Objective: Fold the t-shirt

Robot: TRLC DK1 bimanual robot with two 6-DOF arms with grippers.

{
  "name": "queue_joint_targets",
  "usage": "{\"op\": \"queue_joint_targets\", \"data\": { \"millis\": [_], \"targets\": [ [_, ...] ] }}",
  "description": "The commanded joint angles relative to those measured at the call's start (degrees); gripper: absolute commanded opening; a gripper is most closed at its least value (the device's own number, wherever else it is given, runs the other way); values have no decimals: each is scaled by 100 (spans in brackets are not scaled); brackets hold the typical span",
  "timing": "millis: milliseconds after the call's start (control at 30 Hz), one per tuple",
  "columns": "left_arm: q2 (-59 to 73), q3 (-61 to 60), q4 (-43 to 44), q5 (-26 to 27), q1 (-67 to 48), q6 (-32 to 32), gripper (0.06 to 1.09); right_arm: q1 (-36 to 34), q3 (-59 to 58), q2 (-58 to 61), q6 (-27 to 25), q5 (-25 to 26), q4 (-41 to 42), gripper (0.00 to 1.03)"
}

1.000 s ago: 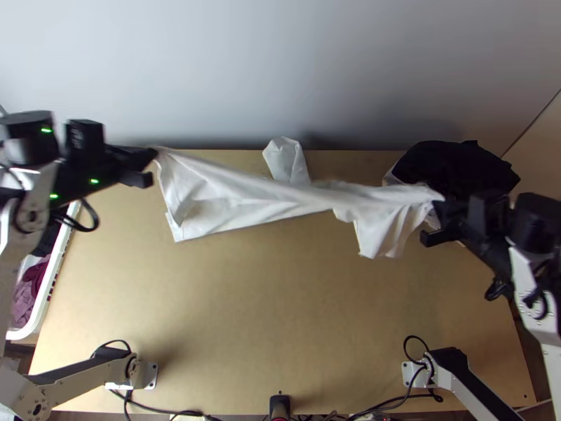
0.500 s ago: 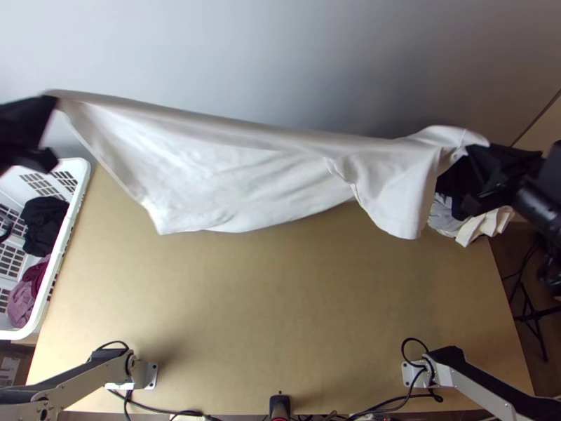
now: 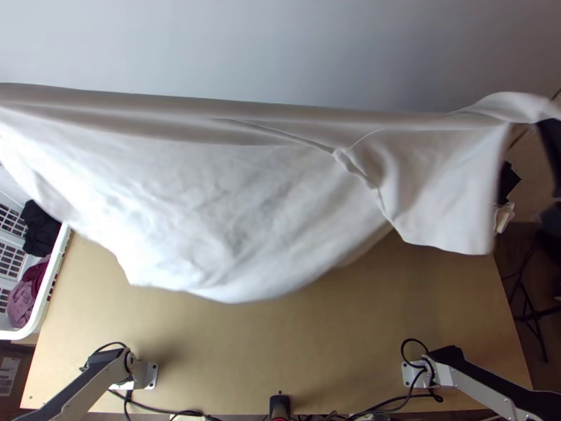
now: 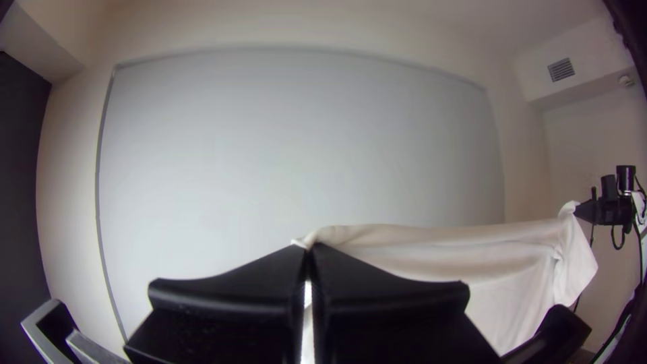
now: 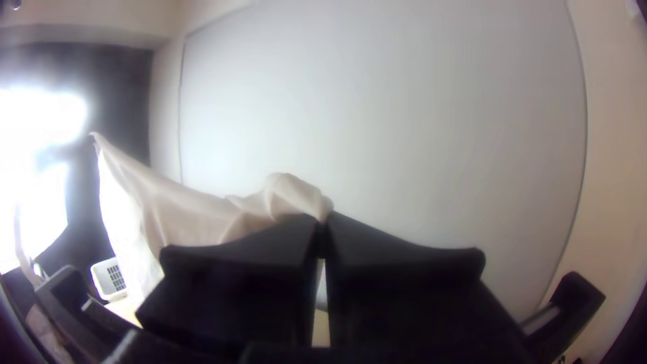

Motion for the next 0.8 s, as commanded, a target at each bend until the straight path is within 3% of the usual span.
{"op": "queue_joint_targets", "data": {
  "millis": [0, 300, 500, 667, 767],
  "targets": [
    [-452, 1, 557, -237, 102, -139, 9, -52, 289, -344, -324, 387, 373, 3],
    [-777, 1, 601, -272, 173, 20, 9, -500, 280, -810, -605, 370, 716, 3],
    [-997, -130, 109, -132, 129, 81, 9, -509, -18, -1065, -534, 185, 101, 3],
    [-1278, -816, -304, -35, 58, 90, 9, -518, -959, -1443, -447, -8, -75, 3],
    [-1595, -1844, -348, 141, -3, 222, 9, -500, -1627, -1584, -359, -158, -66, 3]
  ]
}}
